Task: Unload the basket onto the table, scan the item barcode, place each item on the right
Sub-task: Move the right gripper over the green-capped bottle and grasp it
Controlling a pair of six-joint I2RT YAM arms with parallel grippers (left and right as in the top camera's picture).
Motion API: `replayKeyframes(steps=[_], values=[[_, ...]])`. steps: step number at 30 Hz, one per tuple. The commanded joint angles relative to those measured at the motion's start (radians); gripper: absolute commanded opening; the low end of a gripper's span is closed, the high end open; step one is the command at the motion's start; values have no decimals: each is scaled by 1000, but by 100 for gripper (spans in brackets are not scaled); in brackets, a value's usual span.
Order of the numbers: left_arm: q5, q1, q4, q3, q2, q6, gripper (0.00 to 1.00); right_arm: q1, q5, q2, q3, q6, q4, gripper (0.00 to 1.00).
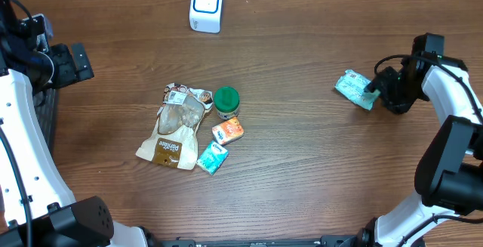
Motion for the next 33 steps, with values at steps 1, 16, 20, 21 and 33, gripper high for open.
replayKeyframes(steps=[1, 16, 20, 21, 33], values=[[7, -3, 0, 11, -3, 17, 100, -8, 0, -10, 137, -18, -76, 67], [7, -3, 0, 11, -3, 17, 100, 322, -155, -19, 461, -182, -354, 71], [7, -3, 0, 11, -3, 17, 100, 460, -155, -19, 396, -185, -316, 71], [7, -3, 0, 11, -3, 17, 99, 491, -155, -19, 377, -184, -300, 71], [7, -3, 0, 11, -3, 17, 100, 782, 2, -19, 269, -233, 28, 79]])
